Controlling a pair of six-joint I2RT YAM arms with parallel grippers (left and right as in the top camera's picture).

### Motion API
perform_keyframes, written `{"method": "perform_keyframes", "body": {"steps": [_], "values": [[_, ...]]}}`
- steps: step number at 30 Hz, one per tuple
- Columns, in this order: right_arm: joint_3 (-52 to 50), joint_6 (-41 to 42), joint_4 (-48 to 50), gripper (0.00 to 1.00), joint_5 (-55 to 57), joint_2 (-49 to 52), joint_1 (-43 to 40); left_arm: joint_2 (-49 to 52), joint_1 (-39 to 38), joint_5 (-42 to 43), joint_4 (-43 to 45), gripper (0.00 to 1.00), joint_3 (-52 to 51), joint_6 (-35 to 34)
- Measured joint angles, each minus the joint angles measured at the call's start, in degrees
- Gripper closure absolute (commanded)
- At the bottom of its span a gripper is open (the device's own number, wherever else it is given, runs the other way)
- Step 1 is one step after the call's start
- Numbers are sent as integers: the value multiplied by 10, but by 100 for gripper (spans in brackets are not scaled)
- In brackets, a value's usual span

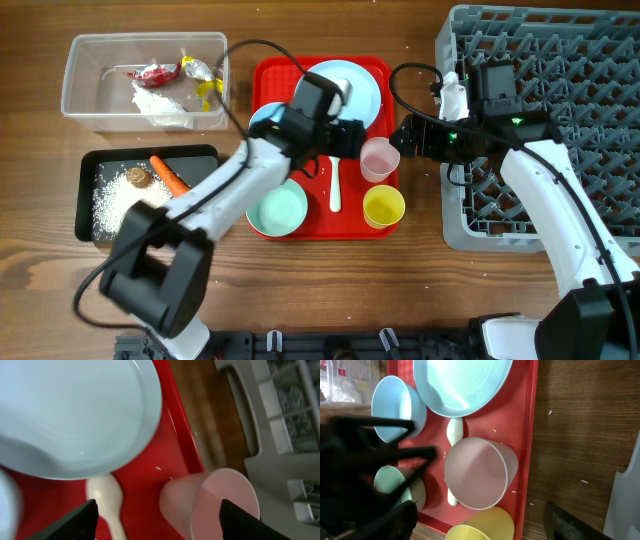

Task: Sort waste into correct bins and load items into the dishwasher rack
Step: 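Reach left gripper toward the pink cup, right gripper toward the tray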

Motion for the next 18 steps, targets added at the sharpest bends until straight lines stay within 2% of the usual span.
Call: {"method": "perform_keyframes", "body": {"steps": [2,5,7,10,15,18], "values": [[0,1,0,17,0,0,-1,17,-16,3,18,29,0,-2],[0,2,0,17,0,0,-8,23,-31,8,30,49,0,-6],[0,2,-1,17,0,0,-16,23,-31,8,30,58,0,-4],[0,2,-6,17,0,0,-23,23,-31,9,29,63,0,-7],[0,2,-10,17,0,0,-23,24,-31,10,19,65,0,-9],[0,2,-10,16,0,0,-23,35,-31,10,15,71,0,-13]]}}
